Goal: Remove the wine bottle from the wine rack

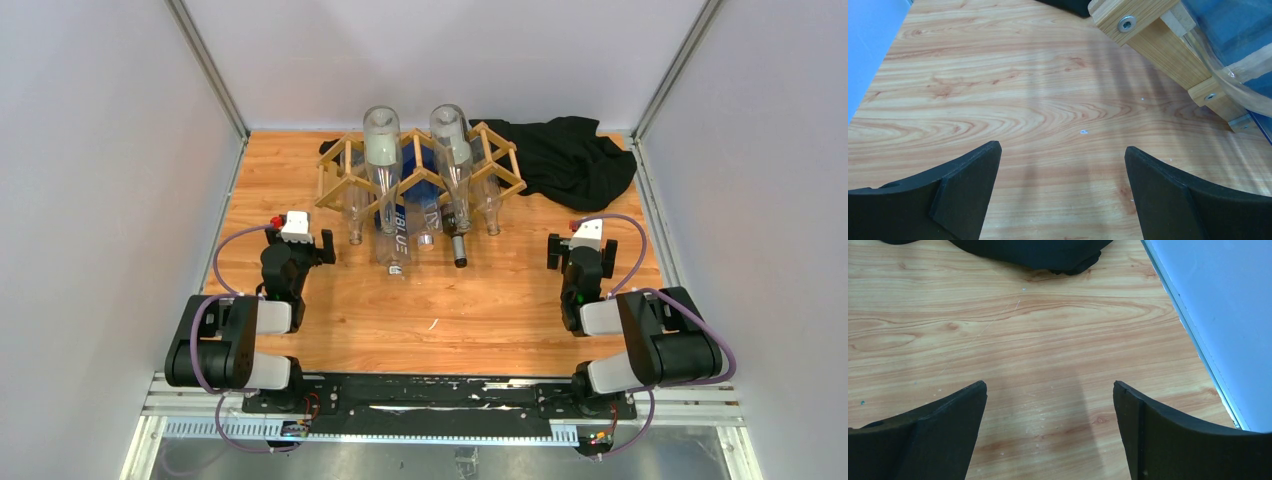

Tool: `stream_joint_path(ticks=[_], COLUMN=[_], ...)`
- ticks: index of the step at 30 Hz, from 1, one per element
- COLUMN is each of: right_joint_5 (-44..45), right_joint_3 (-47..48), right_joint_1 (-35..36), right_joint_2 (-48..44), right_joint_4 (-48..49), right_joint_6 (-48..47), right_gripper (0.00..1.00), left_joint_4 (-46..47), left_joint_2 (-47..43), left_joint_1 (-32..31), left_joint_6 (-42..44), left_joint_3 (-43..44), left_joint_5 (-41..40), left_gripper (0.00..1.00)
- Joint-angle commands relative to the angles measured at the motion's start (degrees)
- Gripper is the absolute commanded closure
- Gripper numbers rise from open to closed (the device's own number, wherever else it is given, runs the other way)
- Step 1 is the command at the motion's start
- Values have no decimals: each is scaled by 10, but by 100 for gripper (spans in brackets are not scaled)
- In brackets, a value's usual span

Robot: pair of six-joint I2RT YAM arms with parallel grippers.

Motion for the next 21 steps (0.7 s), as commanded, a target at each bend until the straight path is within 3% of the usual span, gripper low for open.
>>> stream_joint_path(ticks=[1,16,21], right_joint_5=[3,0,-9], right_joint_3=[9,14,7], right_joint_1=[-7,-16,-18], right_joint_2=[2,3,-13], right_joint_4=[18,9,13], right_joint_6=[-4,6,3], right_gripper=[0,0,0], left_joint_4=[12,20,-113], left_joint_2=[0,-2,-59], left_joint_1=[-1,0,2], left_joint_6=[5,9,2], left_joint_3=[8,5,53], left_joint_5=[-4,9,-10], left_gripper=[0,0,0])
